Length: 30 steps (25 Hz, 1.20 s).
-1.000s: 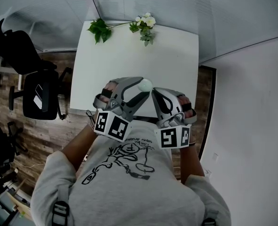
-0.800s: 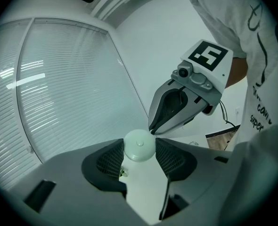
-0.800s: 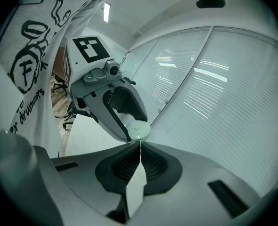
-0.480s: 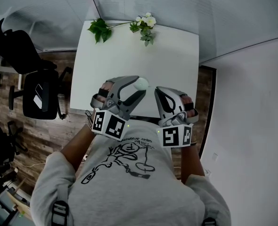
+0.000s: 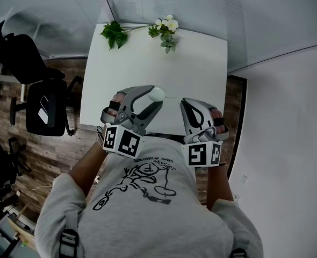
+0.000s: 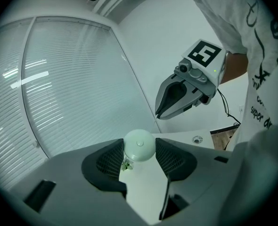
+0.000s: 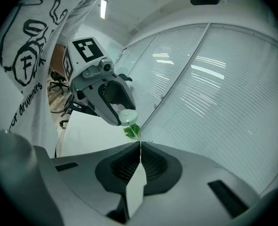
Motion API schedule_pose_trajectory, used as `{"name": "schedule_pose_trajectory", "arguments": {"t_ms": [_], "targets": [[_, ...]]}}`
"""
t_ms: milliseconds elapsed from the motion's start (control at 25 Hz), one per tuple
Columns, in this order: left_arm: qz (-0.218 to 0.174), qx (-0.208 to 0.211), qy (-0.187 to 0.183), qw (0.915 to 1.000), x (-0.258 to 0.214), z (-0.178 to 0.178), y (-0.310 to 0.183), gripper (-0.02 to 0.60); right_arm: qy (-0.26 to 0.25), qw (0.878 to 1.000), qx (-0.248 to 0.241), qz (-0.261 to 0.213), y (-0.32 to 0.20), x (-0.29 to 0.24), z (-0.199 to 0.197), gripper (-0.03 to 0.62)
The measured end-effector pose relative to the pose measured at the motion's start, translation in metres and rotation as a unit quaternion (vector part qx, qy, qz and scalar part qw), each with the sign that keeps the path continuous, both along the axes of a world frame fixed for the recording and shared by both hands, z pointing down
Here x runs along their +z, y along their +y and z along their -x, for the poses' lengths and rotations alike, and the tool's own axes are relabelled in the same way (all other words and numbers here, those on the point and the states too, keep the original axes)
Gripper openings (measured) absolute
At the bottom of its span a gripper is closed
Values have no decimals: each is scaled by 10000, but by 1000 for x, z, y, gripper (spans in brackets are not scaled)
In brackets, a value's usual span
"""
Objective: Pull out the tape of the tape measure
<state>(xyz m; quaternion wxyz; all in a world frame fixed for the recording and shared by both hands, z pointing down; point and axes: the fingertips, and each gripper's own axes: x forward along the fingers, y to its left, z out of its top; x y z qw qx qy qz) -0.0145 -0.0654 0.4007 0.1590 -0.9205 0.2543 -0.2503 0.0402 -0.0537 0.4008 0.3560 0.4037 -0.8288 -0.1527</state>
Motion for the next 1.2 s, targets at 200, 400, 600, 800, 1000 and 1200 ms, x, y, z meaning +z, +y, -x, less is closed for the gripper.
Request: {"name": "schedule_pose_trajectory", "arguments": {"t_ms": [200,400,600,800,1000,1200], "targets": [[-13,-83,-24,10000,0,3,-1,235,-1,9999,113,-17,0,0,-12,15],[-98,-165,-8,9998,-1,8,-6,235,134,9993,200,-289,-3,-3,-18,15],[-155,-265,-7,9995,-2,14,-9,235,154,9989,289,-339,-3,-5,-26,15],[-207,-305,-58,9993,-1,17,-13,235,181,9987,332,-337,-5,-2,-33,15],[-272,-294,-96,9992,0,19,-9,235,190,9984,391,-351,-2,-3,-38,15],[-331,-240,-145,9991,-1,19,-5,235,206,9984,398,-338,1,-2,-39,15]]}}
